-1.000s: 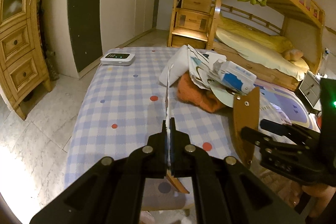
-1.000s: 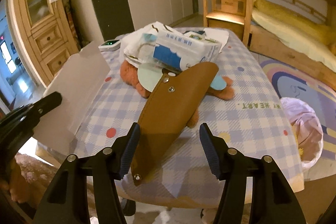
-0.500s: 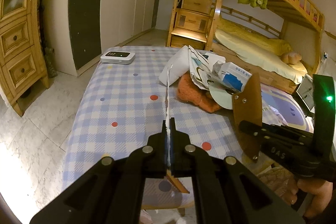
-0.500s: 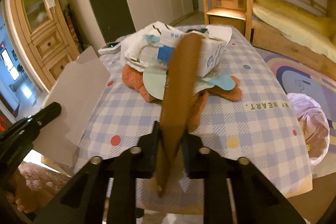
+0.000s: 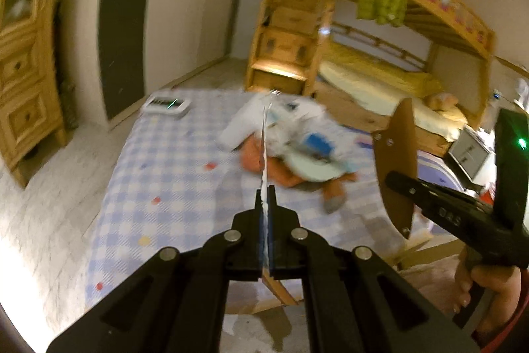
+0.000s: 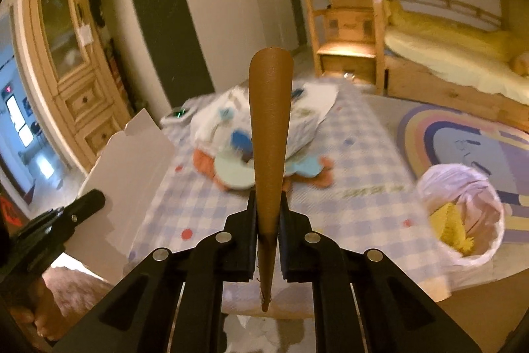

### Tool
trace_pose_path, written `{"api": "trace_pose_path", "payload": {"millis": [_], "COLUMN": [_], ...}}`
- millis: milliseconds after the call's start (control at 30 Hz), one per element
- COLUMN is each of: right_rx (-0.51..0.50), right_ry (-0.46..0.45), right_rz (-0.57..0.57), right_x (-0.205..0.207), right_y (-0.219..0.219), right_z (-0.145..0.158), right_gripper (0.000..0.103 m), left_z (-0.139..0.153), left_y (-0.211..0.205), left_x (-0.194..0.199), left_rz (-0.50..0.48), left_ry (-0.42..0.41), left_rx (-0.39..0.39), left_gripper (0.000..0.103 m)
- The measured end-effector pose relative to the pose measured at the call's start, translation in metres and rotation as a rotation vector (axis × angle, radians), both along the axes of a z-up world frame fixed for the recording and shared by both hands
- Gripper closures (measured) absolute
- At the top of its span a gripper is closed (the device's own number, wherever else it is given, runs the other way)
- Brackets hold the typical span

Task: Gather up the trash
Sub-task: 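Drop the brown strip into the bin with the right gripper while the left gripper drops the white strip, then move both open tools back over the table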

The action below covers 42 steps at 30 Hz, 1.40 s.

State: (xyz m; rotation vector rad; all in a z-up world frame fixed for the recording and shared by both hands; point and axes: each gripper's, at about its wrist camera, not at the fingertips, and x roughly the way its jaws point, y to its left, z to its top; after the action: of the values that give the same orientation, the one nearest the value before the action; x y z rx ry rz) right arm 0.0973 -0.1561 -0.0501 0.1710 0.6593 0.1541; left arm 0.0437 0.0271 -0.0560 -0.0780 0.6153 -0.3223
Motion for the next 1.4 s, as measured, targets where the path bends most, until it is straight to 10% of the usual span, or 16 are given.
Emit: {"api": "trace_pose_path", "payload": {"millis": [333, 1133, 1200, 1333, 1400], "right_rx": [-0.039, -0.073, -0.064, -0.064, -0.058], "right_ry": [-0.104, 0.138, 0.146, 0.175, 0.180], "right_rz": [-0.194, -0.570, -0.562, -0.567, -0.573], "right_x": [-0.024, 0.019, 0.026, 0.034, 0.030], "right_y": [-0.100, -0.294, -0.300, -0.308, -0.307], "right_z": [0.045, -0.069, -0.077, -0.089, -0.090], "right_gripper": [0.092, 0.090, 0.088, 0.061, 0.061], "left_z": [0.018, -0.044, -0.047, -0.049, -0.045], "left_y": [-0.125, -0.363, -0.372, -0.363, -0.356], "left_x": [0.024, 0.120, 0.127, 0.137, 0.138], "left_rz": [-0.262, -0.599, -0.605, -0.572, -0.556], "left_ry": [-0.044, 0.068, 0.079, 0.094, 0.097], "left_rx": [0.018, 0.046, 0.042, 0.011, 0.005], "left_gripper": [0.103, 0.103, 0.098, 0.055, 0.055]}}
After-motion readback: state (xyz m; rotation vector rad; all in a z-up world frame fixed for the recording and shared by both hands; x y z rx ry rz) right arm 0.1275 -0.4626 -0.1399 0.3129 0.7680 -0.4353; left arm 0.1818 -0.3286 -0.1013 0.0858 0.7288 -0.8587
